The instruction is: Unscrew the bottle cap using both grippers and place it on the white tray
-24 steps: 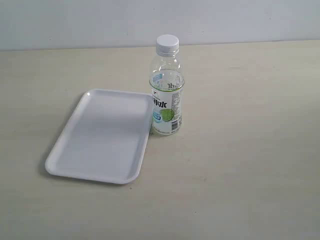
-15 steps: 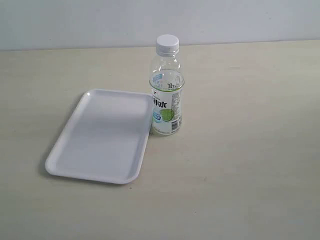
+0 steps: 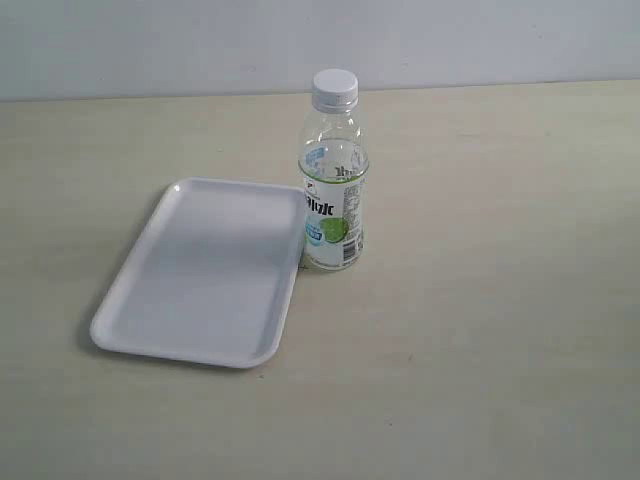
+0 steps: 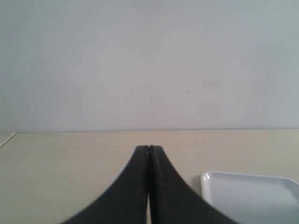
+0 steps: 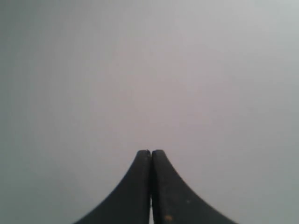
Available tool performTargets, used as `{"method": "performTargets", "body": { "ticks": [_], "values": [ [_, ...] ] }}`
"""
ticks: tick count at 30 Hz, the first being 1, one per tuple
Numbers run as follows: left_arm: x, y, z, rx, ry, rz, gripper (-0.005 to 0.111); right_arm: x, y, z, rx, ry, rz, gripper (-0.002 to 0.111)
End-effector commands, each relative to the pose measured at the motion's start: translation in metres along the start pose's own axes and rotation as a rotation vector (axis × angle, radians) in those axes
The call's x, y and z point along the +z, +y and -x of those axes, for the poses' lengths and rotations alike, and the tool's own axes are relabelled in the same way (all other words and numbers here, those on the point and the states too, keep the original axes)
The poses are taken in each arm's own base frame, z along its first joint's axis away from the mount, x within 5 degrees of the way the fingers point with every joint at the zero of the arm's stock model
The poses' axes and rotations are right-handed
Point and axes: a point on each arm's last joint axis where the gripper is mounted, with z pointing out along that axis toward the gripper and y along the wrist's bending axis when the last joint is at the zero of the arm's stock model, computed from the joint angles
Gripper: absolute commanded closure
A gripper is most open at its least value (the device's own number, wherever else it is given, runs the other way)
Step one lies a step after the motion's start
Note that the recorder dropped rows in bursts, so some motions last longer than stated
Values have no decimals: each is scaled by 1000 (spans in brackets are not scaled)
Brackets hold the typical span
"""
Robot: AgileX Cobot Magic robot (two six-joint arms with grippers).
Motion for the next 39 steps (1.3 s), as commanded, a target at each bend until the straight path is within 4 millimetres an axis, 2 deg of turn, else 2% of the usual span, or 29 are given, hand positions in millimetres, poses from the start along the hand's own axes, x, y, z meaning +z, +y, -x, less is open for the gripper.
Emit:
{"method": "performTargets", "body": {
  "ticks": [1,4,14,20,22,23,25,29,33,35,39],
  "values": [
    [0,0,0,7,-7,3,107,-3,-10,-19,-72,198,-98,108],
    [0,0,0,20,-7,4,107,-5,-12,-26,-198,295,-106,108],
    [0,0,-1,20,-5,4,107,14,-26,-64,-333,594,-101,108],
    [0,0,-1,20,-5,4,107,38,-35,-110,-366,917,31,108],
    [0,0,-1,20,-5,4,107,44,-39,-130,-371,1034,107,108],
    [0,0,-1,20,-5,4,107,48,-46,-148,-364,1138,134,108],
    [0,0,-1,20,-5,4,107,56,-60,-174,-350,1233,137,108],
    [0,0,-1,20,-5,4,107,65,-68,-207,-295,1198,251,108],
    [0,0,-1,20,-5,4,107,66,-75,-224,-262,1222,262,108],
    [0,0,-1,20,-5,4,107,65,-74,-229,-267,1245,329,99],
    [0,0,-1,20,-5,4,107,67,-65,-233,-261,1230,503,67]
  ]
}}
